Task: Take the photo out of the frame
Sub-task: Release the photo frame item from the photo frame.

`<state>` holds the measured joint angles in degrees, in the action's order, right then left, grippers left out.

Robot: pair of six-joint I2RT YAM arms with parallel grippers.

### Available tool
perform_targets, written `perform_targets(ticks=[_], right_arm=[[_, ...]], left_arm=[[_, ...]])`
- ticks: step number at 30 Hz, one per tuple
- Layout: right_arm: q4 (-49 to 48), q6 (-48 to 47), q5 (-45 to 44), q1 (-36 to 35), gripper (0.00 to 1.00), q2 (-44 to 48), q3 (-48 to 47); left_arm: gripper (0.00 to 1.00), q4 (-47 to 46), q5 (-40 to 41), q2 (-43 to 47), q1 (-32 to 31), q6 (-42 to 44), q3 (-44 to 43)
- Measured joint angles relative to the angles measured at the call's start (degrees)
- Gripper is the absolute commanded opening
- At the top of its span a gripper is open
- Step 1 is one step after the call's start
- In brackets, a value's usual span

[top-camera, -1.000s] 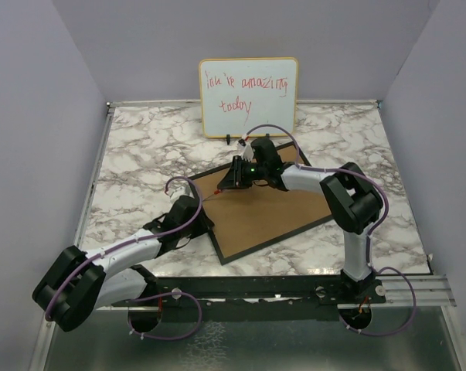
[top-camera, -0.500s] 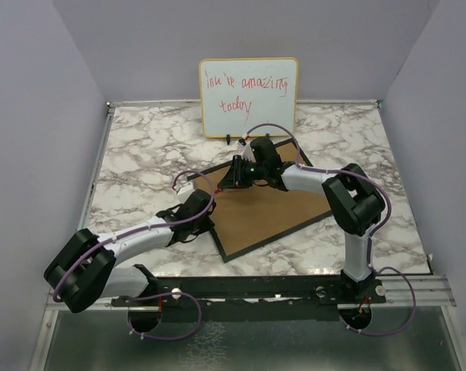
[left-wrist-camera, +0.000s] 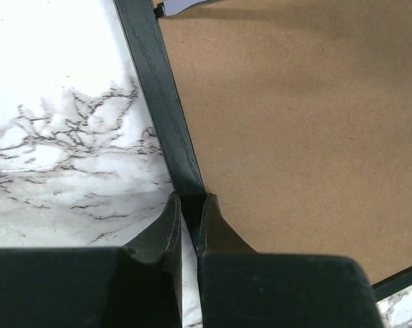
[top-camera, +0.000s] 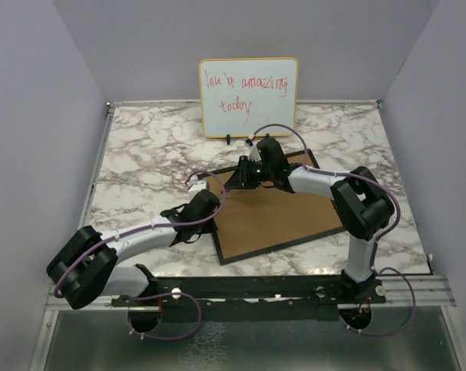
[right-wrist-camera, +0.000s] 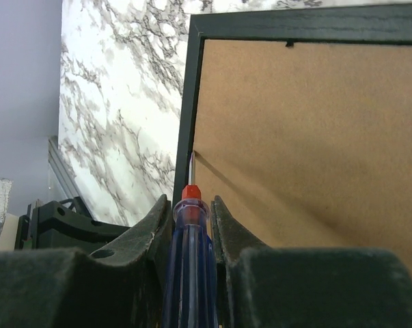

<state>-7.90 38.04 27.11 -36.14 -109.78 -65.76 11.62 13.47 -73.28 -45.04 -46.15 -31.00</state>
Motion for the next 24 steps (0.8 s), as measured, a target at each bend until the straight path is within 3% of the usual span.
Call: perform_targets(ticks=[10, 24], right_arm=[[-0.81, -0.61, 5.09, 2.95, 0.0, 0.5, 1.81], [-12.35, 5.66, 6.69, 4.13, 0.01, -0.11, 8.13]], left_arm=[[0.0, -1.73, -2.84, -0.42, -0.11, 6.21, 0.02], [0.0, -6.4, -2.93, 1.33, -0.09, 6.25, 3.63]])
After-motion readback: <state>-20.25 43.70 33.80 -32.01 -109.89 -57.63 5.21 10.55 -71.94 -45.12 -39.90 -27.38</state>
